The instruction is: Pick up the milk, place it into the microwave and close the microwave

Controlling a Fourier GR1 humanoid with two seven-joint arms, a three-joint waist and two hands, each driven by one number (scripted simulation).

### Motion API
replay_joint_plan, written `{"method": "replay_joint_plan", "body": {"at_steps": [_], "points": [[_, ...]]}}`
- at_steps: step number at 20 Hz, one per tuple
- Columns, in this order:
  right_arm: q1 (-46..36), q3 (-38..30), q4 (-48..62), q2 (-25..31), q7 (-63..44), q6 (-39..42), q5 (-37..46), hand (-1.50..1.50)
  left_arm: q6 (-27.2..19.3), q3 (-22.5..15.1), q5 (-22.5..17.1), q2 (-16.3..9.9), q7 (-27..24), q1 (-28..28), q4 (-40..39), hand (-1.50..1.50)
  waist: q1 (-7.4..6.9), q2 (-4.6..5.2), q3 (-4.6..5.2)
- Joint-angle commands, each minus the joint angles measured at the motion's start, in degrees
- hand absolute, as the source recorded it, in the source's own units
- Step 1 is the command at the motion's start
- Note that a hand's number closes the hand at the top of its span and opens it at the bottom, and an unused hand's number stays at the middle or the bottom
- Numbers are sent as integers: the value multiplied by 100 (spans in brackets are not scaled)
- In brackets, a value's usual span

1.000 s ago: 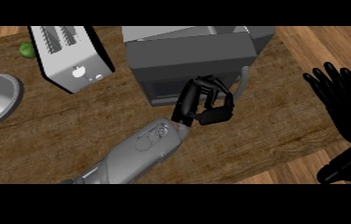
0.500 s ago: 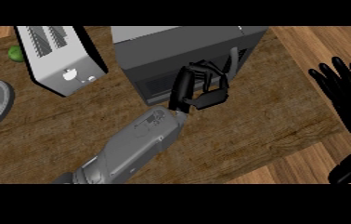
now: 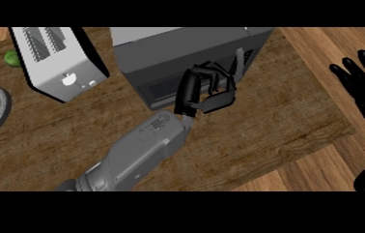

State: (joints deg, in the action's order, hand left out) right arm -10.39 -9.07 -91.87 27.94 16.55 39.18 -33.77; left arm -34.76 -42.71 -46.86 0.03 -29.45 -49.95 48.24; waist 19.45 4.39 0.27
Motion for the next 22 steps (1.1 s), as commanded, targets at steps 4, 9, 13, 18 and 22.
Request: {"method": "replay_joint_plan", "body": {"at_steps": [4, 9, 13, 18, 22], "points": [[-73, -66, -22, 177, -200, 25, -259, -150, 105, 256, -272, -3, -187, -409, -476, 150, 58, 64, 3], [-169, -93, -46, 206, -276, -8, -435, -150, 116, 185, -418, -3, -349, -396, -496, 150, 112, 91, 1], [-182, -86, -99, 258, -365, -25, -503, -150, 100, 173, -489, -3, -460, -462, -552, 150, 140, 83, -1], [-244, -149, -115, 417, -475, 18, -663, -150, 149, 91, -573, -3, -640, -413, -629, 150, 143, 98, -3], [-254, -174, -122, 452, -569, -48, -785, -150, 143, 88, -647, -3, -720, -448, -697, 150, 138, 94, -4]]}}
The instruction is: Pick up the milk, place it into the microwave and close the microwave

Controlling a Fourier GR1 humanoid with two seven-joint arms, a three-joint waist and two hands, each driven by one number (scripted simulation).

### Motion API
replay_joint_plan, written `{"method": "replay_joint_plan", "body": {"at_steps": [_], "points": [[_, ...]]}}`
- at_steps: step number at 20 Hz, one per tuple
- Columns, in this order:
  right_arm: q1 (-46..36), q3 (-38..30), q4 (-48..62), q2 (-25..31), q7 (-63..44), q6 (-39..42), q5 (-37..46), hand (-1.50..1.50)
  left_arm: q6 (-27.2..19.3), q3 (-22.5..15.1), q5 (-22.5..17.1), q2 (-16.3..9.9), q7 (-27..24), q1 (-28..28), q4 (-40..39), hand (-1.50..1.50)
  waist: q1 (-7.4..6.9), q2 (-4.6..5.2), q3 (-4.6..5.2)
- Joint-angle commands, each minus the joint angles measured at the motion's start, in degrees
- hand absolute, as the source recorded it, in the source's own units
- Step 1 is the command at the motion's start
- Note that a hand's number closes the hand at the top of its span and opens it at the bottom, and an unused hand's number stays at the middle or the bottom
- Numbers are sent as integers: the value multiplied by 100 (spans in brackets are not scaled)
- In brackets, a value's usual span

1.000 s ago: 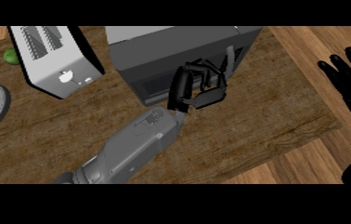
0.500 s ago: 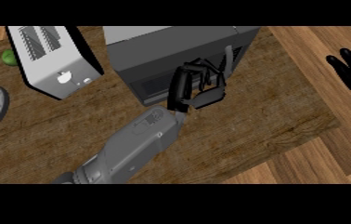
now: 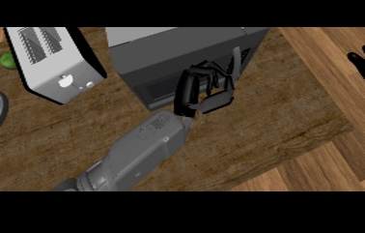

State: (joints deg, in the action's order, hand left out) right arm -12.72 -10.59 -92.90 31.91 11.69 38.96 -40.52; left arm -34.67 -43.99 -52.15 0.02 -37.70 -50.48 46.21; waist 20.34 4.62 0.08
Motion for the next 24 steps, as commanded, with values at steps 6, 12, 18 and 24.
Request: {"method": "replay_joint_plan", "body": {"at_steps": [6, 12, 18, 24], "points": [[-112, -34, 17, 122, -177, -11, -300, -150, 118, 138, -265, -2, 17, -431, -531, 150, 26, 98, 5], [-133, 101, -65, 206, -270, 257, -577, -150, 99, 112, -363, -2, -159, -465, -561, 150, 44, 107, 1], [-192, 153, -90, 337, -400, 343, -747, -150, 154, 50, -493, -2, -231, -457, -611, 150, 34, 123, 9], [-192, 101, -14, 463, -477, 400, -961, -150, 142, -7, -612, -2, -290, -502, -666, 150, 49, 123, -5]]}}
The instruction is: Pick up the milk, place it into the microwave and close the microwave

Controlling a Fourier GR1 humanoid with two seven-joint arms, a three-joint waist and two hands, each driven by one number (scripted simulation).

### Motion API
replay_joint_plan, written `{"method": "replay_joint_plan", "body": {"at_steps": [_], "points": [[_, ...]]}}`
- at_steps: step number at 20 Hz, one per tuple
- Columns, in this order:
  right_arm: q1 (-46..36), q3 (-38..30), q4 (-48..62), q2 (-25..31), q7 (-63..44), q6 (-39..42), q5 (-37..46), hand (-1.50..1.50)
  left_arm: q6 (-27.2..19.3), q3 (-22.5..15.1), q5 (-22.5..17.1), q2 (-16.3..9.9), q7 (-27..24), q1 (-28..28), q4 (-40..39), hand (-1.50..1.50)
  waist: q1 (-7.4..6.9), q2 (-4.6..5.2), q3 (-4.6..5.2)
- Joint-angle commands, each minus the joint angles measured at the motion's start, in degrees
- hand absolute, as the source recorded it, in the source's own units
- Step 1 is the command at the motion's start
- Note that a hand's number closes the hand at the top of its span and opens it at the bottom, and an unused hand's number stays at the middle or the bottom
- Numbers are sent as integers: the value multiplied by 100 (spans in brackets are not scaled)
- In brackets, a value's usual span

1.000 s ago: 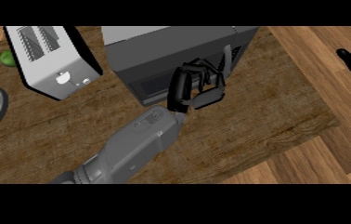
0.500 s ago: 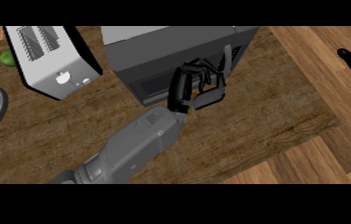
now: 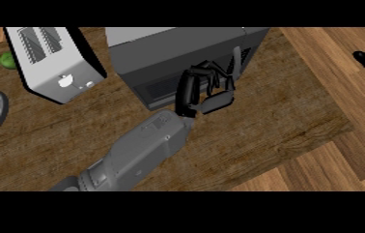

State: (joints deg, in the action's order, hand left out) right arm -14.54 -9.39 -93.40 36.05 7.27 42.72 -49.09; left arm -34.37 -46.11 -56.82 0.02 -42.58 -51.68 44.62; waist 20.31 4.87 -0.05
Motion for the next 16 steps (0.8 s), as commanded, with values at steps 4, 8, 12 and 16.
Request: {"method": "replay_joint_plan", "body": {"at_steps": [4, 8, 12, 16], "points": [[-62, -44, 11, 152, -85, 60, -203, -150, 114, 195, -214, -2, 151, -400, -526, 150, 47, 84, 14], [-32, 3, 18, 195, -123, 166, -267, -150, 150, 156, -251, -2, 48, -423, -547, 150, 63, 117, 7], [-173, -21, -43, 269, -119, 249, -495, -150, 141, -191, -108, -2, 208, -507, -791, 150, 34, 62, -10], [-109, 92, -36, 237, -141, 382, -735, -150, -135, -277, -121, -2, 361, -527, -1002, 150, 1, 56, -24]]}}
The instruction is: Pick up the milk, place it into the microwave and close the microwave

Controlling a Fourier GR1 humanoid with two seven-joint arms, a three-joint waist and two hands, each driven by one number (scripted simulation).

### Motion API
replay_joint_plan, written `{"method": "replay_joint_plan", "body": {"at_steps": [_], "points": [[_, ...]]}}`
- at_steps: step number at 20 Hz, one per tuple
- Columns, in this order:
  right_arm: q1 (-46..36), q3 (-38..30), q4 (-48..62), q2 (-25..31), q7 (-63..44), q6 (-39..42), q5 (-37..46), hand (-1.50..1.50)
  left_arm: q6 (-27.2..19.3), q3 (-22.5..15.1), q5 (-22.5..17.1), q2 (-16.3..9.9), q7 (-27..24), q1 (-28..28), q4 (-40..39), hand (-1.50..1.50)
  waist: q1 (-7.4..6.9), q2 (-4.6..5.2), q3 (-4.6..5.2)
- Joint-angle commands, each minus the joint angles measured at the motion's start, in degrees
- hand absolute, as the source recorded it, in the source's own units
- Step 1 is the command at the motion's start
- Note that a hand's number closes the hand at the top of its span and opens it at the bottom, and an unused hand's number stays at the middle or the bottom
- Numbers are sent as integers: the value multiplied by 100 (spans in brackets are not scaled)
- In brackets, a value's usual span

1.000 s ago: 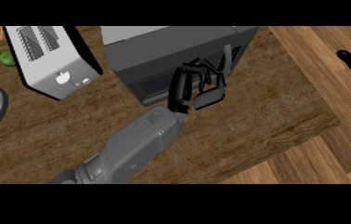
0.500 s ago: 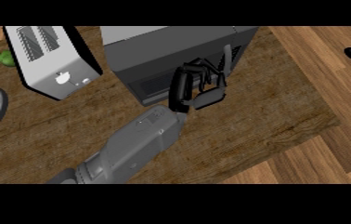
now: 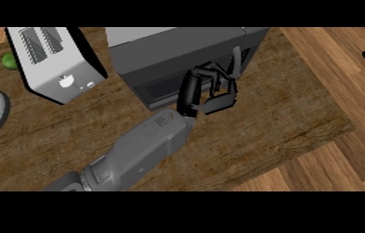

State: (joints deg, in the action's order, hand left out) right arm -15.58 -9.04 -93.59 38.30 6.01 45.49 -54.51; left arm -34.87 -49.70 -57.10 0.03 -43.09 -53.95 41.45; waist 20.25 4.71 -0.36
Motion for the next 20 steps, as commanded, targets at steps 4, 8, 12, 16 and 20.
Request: {"method": "replay_joint_plan", "body": {"at_steps": [4, 8, 12, 16, 20], "points": [[38, 106, -72, 114, -103, 160, -301, -150, -247, 70, -260, -3, 519, -207, -755, 150, -59, 61, 30], [80, -76, -111, 286, -107, 149, -416, -150, -391, 20, -357, -3, 557, -113, -936, 150, -222, -10, 36], [162, -96, -186, 341, -137, 146, -480, -150, -418, 54, -595, -3, 592, 11, -927, 150, -401, -6, 52], [399, -146, -216, 418, -184, 164, -591, -150, -367, -90, -677, -2, 485, 176, -954, -150, -461, -28, 46], [493, -190, -368, 499, -232, 102, -636, -150, -304, -149, -809, -3, 519, 98, -969, -150, -453, -47, 52]]}}
